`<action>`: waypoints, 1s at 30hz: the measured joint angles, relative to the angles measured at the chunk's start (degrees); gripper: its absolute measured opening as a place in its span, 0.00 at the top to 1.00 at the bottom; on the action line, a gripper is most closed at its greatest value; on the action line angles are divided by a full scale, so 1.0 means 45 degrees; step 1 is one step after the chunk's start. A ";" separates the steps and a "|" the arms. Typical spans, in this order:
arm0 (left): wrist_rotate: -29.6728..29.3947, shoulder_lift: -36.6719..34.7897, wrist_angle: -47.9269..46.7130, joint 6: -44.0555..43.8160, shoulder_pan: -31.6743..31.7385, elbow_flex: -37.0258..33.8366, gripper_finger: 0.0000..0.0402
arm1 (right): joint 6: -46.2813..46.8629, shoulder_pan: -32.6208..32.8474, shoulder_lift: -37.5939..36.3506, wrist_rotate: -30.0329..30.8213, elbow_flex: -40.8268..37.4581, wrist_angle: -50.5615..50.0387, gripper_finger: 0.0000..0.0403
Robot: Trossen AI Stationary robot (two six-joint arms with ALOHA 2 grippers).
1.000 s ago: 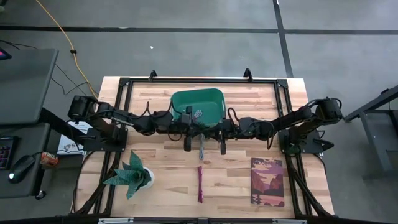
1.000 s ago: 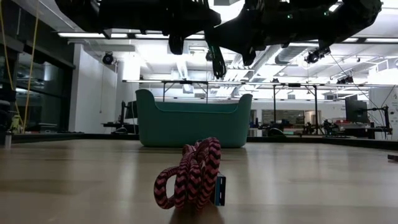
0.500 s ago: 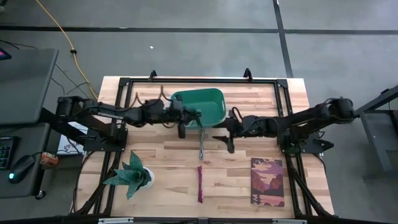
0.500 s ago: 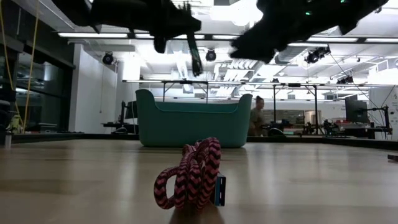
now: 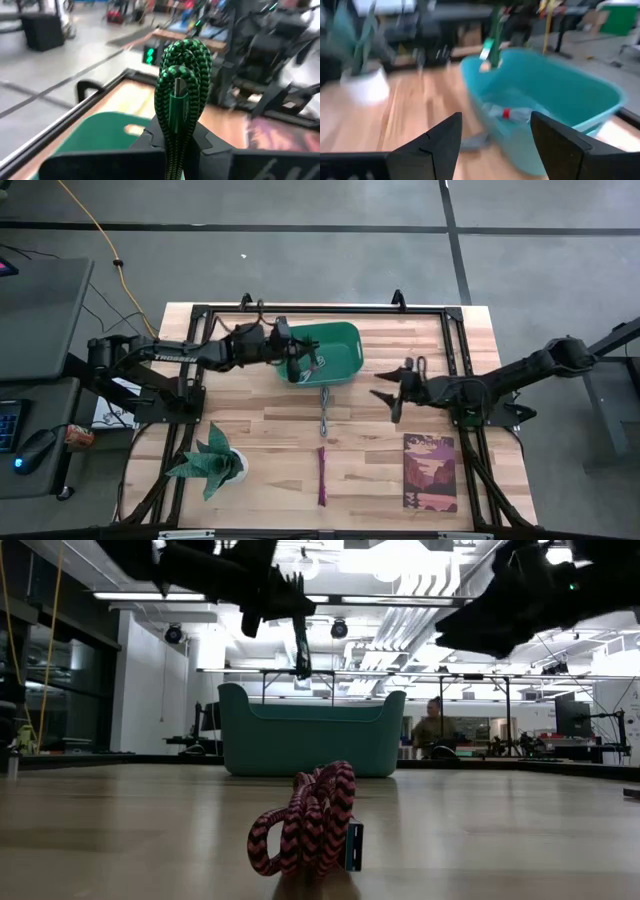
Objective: Pick and place USB-C Cables
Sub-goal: Put the green and black charger cable into the green bin
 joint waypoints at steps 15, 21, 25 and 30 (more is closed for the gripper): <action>-0.1200 0.3227 -1.0824 0.1075 0.0278 0.6557 1.00 | -0.0536 -0.0007 -0.1732 0.0116 -0.0687 0.2617 0.44; -0.1209 0.5098 -1.0742 0.1298 0.0401 0.7076 1.00 | -0.0323 -0.0007 -0.1693 0.0113 -0.0682 0.2485 0.44; -0.1223 0.6332 -1.0488 0.1289 0.0530 0.7519 1.00 | -0.0328 -0.0007 -0.1693 0.0116 -0.0682 0.2359 0.44; -0.1200 0.7590 -1.0569 0.1260 0.0613 0.8027 1.00 | -0.0328 -0.0007 -0.1693 0.0116 -0.0682 0.2248 0.44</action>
